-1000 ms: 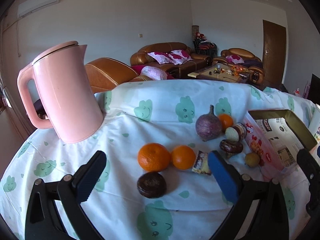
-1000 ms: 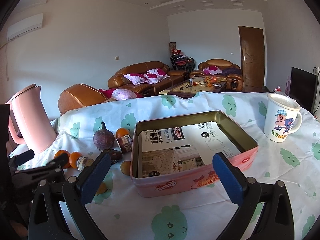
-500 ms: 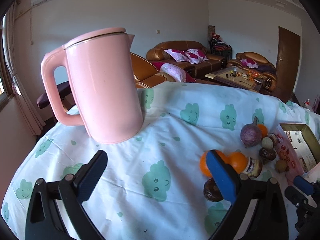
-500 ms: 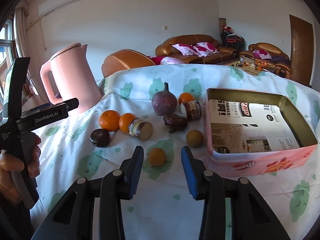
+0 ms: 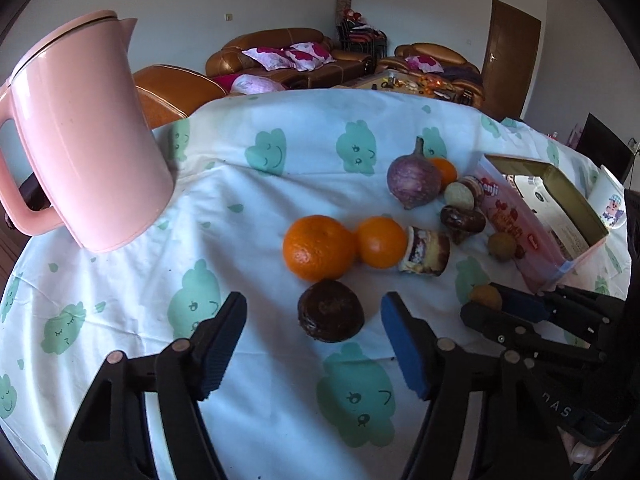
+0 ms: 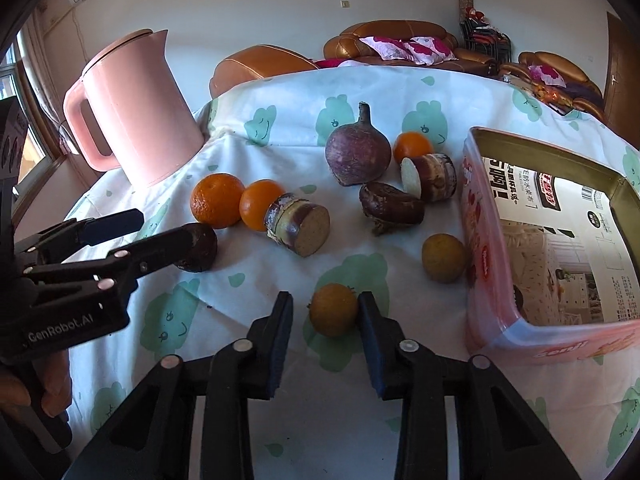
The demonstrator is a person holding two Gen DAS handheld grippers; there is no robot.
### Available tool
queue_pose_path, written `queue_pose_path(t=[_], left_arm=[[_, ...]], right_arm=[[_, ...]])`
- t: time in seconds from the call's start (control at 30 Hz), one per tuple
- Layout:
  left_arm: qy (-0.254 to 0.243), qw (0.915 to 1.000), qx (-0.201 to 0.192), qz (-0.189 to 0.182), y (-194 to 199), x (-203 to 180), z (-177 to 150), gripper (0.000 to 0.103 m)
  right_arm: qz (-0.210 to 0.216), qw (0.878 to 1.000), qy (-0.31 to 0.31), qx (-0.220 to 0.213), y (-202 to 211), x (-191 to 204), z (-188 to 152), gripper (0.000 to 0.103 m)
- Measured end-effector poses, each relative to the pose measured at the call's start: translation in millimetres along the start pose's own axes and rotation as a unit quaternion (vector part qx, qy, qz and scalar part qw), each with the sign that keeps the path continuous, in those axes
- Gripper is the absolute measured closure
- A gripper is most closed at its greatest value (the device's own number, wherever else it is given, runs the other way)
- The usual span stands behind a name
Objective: Organize fruits
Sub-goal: 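Grasp the small yellow round fruit with the right gripper, then lower the yellow fruit into the pink tin box and open the right gripper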
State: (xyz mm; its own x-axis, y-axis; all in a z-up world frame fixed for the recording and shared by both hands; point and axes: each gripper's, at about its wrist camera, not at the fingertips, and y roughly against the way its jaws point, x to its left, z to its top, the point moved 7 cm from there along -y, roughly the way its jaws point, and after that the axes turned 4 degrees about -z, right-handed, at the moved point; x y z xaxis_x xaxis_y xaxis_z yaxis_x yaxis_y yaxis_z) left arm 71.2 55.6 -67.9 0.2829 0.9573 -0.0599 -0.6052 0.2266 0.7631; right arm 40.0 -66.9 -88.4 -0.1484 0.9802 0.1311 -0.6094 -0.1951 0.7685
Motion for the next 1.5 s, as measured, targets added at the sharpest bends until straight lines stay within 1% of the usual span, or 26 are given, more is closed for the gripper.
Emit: queue_pose_path(t=[0.03, 0.1, 0.17, 0.2, 0.27, 0.33, 0.4, 0.5, 0.6, 0.67, 0.73, 0.77, 0.83, 0.9, 0.97, 1.03, 1.13, 1.2, 1.33, 1.4, 1.5], left_arm=[[-0.001, 1.0000, 0.005, 0.001, -5, -1, -1, 0.046], [0.004, 0.9998, 0.018, -0.005, -12, 0, -4, 0.052], [0.014, 0.9995, 0.013, -0.024, -11, 1, -4, 0.060], [0.014, 0.9996, 0.007, -0.023, -11, 1, -4, 0.062], [-0.001, 1.0000, -0.003, -0.007, -11, -1, -4, 0.062], [-0.019, 0.9997, -0.013, 0.009, -11, -5, -3, 0.063], [-0.027, 0.9993, -0.025, 0.012, -9, -7, -1, 0.063], [-0.026, 0.9980, -0.058, -0.001, 2, -8, 6, 0.063], [-0.013, 0.9945, -0.101, -0.027, 16, -10, 14, 0.063], [-0.008, 0.9912, -0.123, -0.048, 24, -17, 18, 0.063], [-0.009, 0.9882, -0.138, -0.066, 29, -27, 21, 0.063], [-0.013, 0.9871, -0.142, -0.072, 31, -34, 23, 0.063], [-0.025, 0.9848, -0.149, -0.086, 35, -52, 25, 0.063], [-0.037, 0.9817, -0.154, -0.105, 39, -75, 28, 0.063], [-0.048, 0.9789, -0.152, -0.128, 38, -100, 33, 0.063], [-0.068, 0.9766, -0.143, -0.146, 34, -129, 38, 0.063], [-0.103, 0.9733, -0.138, -0.152, 25, -171, 46, 0.063], [-0.112, 0.9714, -0.130, -0.164, 17, -196, 51, 0.063], [-0.118, 0.9725, -0.104, -0.172, -7, -228, 57, 0.063], [-0.114, 0.9740, -0.089, -0.175, -17, -236, 57, 0.063], [-0.110, 0.9756, -0.077, -0.174, -28, -241, 55, 0.063]], right_arm=[[0.004, 1.000, -0.002, 0.000, 0, 0, 0, 0.076], [0.011, 1.000, -0.006, -0.001, 3, -2, -1, 0.076], [0.020, 1.000, -0.007, -0.007, 5, -2, 1, 0.076], [0.021, 1.000, -0.006, -0.012, 7, -2, 2, 0.076], [0.020, 1.000, -0.002, -0.022, 12, 0, 4, 0.076], [0.029, 0.999, -0.006, -0.036, 22, -3, 7, 0.076], [0.032, 0.998, -0.012, -0.055, 34, -8, 12, 0.076], [0.026, 0.995, -0.016, -0.094, 55, -21, 21, 0.076], [0.013, 0.989, -0.022, -0.142, 83, -41, 30, 0.076], [-0.012, 0.985, -0.023, -0.170, 101, -59, 34, 0.076], [-0.047, 0.981, -0.018, -0.185, 111, -78, 35, 0.076], [-0.061, 0.980, -0.017, -0.188, 113, -88, 35, 0.076], [-0.073, 0.980, -0.024, -0.182, 113, -111, 32, 0.076], [-0.076, 0.981, -0.037, -0.172, 111, -135, 28, 0.076], [-0.076, 0.983, -0.049, -0.163, 108, -154, 25, 0.076], [-0.076, 0.984, -0.055, -0.153, 105, -169, 24, 0.076], [-0.083, 0.985, -0.062, -0.142, 102, -182, 22, 0.076], [-0.088, 0.985, -0.064, -0.137, 101, -191, 20, 0.076], [-0.096, 0.985, -0.073, -0.127, 98, -206, 18, 0.076], [-0.092, 0.985, -0.083, -0.121, 96, -213, 16, 0.076], [-0.083, 0.987, -0.092, -0.105, 87, -216, 13, 0.075]])
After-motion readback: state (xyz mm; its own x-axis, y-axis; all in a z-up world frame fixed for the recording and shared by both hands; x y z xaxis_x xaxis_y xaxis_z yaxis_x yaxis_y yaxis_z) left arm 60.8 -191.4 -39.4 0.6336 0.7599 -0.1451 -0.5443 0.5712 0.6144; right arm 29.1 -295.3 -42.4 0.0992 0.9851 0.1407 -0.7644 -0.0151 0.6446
